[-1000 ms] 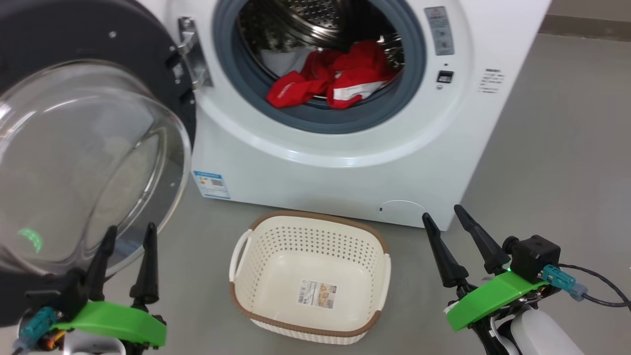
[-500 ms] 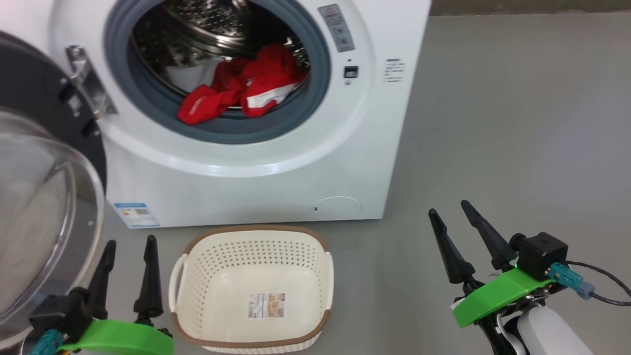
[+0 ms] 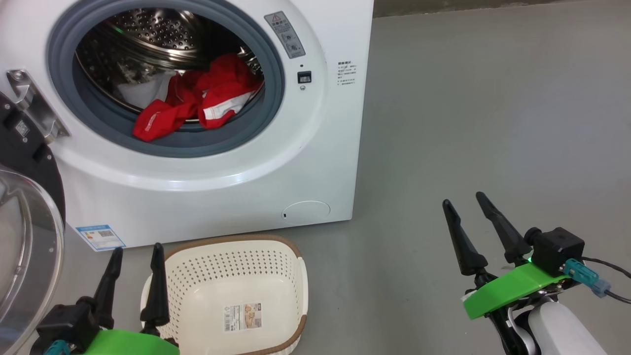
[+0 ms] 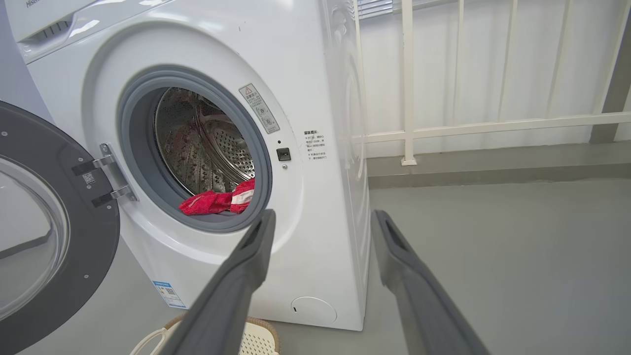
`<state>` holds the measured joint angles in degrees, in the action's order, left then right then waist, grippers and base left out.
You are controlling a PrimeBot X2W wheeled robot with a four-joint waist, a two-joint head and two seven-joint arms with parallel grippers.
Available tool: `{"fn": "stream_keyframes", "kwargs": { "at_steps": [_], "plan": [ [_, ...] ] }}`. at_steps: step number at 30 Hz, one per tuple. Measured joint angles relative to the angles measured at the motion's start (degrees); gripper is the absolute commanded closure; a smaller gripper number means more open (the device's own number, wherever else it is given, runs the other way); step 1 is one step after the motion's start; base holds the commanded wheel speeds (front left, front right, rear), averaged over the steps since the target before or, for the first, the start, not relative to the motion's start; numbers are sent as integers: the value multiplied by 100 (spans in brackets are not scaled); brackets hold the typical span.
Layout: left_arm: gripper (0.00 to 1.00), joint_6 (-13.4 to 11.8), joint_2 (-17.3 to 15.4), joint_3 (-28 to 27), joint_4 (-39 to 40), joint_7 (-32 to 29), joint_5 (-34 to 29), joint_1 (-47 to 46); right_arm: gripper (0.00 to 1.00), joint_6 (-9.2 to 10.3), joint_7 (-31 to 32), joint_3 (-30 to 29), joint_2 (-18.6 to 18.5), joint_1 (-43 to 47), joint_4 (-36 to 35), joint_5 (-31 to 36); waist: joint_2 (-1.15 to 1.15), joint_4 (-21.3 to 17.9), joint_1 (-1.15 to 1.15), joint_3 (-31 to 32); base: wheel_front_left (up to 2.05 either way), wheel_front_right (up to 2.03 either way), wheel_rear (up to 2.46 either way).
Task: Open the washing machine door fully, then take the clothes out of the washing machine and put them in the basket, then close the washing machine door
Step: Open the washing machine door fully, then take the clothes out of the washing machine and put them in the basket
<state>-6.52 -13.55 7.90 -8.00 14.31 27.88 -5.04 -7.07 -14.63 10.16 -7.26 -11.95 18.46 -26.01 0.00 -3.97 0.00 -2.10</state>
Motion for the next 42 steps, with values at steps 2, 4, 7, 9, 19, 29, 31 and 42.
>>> {"fn": "stream_keyframes", "kwargs": {
  "at_steps": [2,4,7,9,19,29,31,42],
  "plan": [
    [0,4,-1,4,-14,0,-1,14,0,0,0,-37,-29,0,0,0,0,7,0,16,0,0,0],
    [0,7,-1,9,-14,0,-1,14,0,0,0,-44,-42,1,0,10,0,17,0,24,0,0,0],
    [0,7,-1,7,-14,0,-5,17,0,0,0,-58,-77,1,0,101,0,50,0,52,0,0,0],
    [0,8,-1,0,-14,0,-8,25,0,0,0,-74,-90,2,0,101,0,70,0,73,0,0,0],
    [0,48,3,-44,-9,0,-78,47,0,0,0,-63,-118,4,3,101,0,135,0,114,0,0,0],
    [0,59,16,-79,-10,0,-123,67,0,0,0,-32,-123,5,15,100,0,143,0,146,1,-1,0],
    [0,59,16,-80,-11,0,-126,68,0,0,0,-26,-123,5,18,100,0,142,0,145,12,-12,0],
    [0,58,18,-109,-21,0,-126,68,0,0,0,-24,-123,6,16,100,0,146,0,56,77,-77,0]
  ]
}}
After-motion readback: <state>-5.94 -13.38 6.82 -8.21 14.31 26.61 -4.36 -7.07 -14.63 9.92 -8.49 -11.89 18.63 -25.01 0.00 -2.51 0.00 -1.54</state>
